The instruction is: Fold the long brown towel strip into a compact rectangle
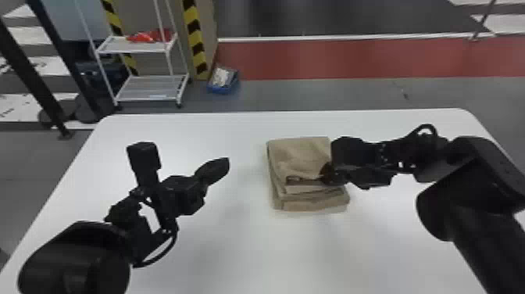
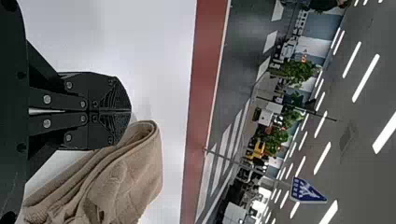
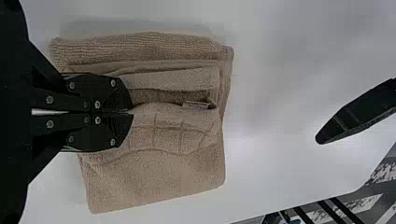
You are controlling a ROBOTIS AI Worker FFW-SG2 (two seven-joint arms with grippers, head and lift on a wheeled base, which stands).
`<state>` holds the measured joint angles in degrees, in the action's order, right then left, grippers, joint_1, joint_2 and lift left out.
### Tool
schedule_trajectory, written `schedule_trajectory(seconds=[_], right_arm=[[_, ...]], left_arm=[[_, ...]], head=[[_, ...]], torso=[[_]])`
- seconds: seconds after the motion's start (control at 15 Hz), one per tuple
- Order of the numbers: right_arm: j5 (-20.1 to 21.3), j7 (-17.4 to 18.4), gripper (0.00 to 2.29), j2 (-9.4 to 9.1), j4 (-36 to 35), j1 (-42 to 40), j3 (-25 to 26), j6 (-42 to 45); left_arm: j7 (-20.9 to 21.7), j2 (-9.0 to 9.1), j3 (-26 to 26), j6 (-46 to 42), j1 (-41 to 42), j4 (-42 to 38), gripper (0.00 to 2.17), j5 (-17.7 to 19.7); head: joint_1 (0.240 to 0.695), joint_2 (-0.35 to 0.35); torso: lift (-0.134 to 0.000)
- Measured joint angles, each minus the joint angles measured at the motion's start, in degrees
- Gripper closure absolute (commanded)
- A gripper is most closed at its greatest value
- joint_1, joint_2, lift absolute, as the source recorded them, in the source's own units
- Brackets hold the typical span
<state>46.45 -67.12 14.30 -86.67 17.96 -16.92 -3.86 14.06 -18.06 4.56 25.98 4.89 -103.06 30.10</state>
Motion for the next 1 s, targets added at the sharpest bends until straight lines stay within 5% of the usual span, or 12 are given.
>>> schedule_trajectory(seconds=[0.13, 0.27, 0.4, 0.8, 1.0], right_arm=[[-0.13, 0.3, 1.68, -0.4, -0.01, -0.13, -0.03, -0.32], [-1.37, 0.42, 1.1, -0.93, -0.75, -1.08, 1.21, -0.55], [-4.72, 0.13, 0.89, -1.06, -3.0, -2.29, 3.45, -1.23], [-14.45, -1.51, 0.91, 0.06, -7.5, -4.48, 10.21, -2.16], [-20.37, 0.72, 1.74, -0.35, -7.15, -3.92, 14.25, -2.41]], left_arm=[[-0.08, 0.04, 0.13, 0.0, -0.1, 0.07, 2.06, 0.01], [-0.09, 0.03, 0.14, 0.0, -0.18, 0.07, 2.06, 0.01], [-0.09, -0.02, 0.03, 0.0, -0.15, 0.07, 2.06, 0.03], [-0.39, -0.05, 0.11, 0.0, -0.14, 0.06, 2.06, -0.02], [-0.61, -0.05, 0.2, 0.4, -0.17, 0.06, 2.06, 0.05]], head=[[0.695, 0.068], [0.695, 0.071], [0.695, 0.072], [0.695, 0.052], [0.695, 0.034]], torso=[[-0.128], [-0.128], [-0.128], [-0.128], [-0.128]])
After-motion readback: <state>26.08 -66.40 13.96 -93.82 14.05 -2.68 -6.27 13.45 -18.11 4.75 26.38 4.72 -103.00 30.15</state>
